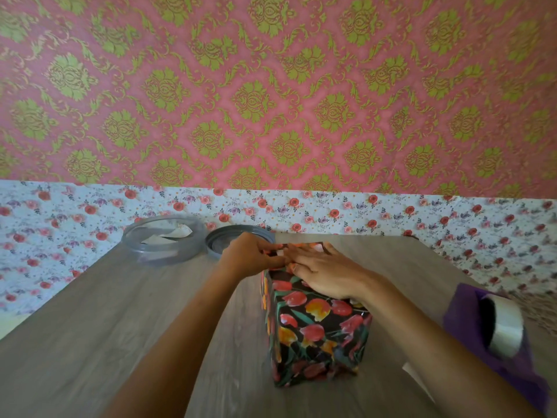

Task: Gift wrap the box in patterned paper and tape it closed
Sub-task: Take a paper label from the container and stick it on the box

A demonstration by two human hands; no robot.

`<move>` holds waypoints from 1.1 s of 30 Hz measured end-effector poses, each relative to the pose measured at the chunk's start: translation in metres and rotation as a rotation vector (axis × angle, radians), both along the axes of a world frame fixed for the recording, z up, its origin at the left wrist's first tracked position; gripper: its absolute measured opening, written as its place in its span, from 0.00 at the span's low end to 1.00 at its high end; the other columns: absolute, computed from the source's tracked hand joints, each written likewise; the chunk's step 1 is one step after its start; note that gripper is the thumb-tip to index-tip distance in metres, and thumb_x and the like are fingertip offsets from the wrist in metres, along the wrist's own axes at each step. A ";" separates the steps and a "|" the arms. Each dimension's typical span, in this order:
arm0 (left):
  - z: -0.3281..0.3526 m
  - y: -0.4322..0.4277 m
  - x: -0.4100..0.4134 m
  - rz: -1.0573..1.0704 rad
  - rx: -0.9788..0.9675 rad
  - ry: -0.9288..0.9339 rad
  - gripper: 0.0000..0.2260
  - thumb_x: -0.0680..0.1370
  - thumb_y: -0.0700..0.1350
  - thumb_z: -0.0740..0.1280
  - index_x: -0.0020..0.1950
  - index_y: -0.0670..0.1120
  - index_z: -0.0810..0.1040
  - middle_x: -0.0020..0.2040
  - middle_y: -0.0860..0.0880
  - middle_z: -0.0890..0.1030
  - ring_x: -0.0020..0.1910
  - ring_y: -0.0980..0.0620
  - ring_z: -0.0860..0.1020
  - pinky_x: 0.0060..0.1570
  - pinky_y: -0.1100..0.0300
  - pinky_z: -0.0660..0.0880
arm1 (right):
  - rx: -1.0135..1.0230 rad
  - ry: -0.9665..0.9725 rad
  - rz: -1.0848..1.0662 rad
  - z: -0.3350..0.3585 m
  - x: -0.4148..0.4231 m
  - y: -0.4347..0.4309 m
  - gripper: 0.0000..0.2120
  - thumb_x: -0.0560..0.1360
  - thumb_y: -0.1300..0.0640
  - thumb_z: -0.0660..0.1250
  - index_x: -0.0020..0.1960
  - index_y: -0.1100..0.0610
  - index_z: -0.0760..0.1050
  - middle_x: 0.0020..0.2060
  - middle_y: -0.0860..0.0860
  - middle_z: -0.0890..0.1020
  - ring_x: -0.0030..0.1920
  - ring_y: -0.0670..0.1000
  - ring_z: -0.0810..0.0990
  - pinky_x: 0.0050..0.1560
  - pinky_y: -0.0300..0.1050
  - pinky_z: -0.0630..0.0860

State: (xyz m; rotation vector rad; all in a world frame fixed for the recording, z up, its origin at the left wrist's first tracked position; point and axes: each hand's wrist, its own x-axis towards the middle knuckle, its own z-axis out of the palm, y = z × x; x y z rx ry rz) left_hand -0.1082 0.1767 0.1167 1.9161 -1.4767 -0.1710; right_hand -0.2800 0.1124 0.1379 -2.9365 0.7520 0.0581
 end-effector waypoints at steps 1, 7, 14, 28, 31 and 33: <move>0.001 0.001 -0.001 -0.011 0.004 -0.002 0.17 0.72 0.52 0.72 0.58 0.47 0.81 0.23 0.54 0.70 0.18 0.63 0.67 0.24 0.70 0.60 | -0.022 0.027 -0.022 0.001 -0.001 -0.001 0.25 0.81 0.44 0.41 0.77 0.47 0.45 0.76 0.43 0.45 0.76 0.45 0.42 0.74 0.52 0.34; 0.002 0.001 0.001 -0.033 0.030 0.016 0.18 0.72 0.53 0.71 0.60 0.48 0.80 0.26 0.56 0.72 0.19 0.66 0.69 0.27 0.70 0.63 | -0.063 0.079 -0.266 -0.004 -0.005 -0.003 0.35 0.74 0.30 0.40 0.76 0.45 0.43 0.76 0.41 0.42 0.76 0.51 0.40 0.68 0.70 0.33; 0.003 0.004 0.000 -0.045 0.058 0.025 0.20 0.72 0.53 0.71 0.62 0.48 0.79 0.30 0.54 0.76 0.26 0.60 0.70 0.31 0.67 0.68 | 0.049 0.035 -0.385 -0.006 -0.005 0.000 0.43 0.68 0.24 0.43 0.76 0.44 0.42 0.75 0.39 0.40 0.76 0.58 0.38 0.65 0.76 0.37; 0.001 0.007 -0.015 -0.214 0.029 -0.327 0.26 0.81 0.51 0.58 0.77 0.51 0.53 0.77 0.50 0.46 0.76 0.49 0.44 0.72 0.49 0.37 | 0.341 -0.250 -0.346 -0.009 -0.007 -0.003 0.53 0.60 0.24 0.62 0.75 0.51 0.51 0.76 0.47 0.55 0.74 0.55 0.58 0.70 0.55 0.61; -0.002 0.005 -0.017 -0.312 0.036 -0.201 0.17 0.83 0.47 0.55 0.71 0.46 0.68 0.69 0.51 0.71 0.69 0.57 0.65 0.70 0.60 0.51 | 0.472 -0.405 -0.362 -0.006 -0.013 -0.002 0.50 0.66 0.33 0.67 0.76 0.54 0.46 0.75 0.48 0.58 0.73 0.51 0.60 0.63 0.40 0.62; -0.001 0.002 -0.016 -0.259 -0.022 -0.076 0.14 0.82 0.47 0.57 0.53 0.46 0.81 0.43 0.50 0.82 0.41 0.58 0.76 0.46 0.61 0.70 | 0.491 -0.494 -0.372 -0.008 -0.017 -0.004 0.42 0.73 0.37 0.63 0.77 0.53 0.46 0.75 0.47 0.55 0.74 0.50 0.57 0.65 0.41 0.60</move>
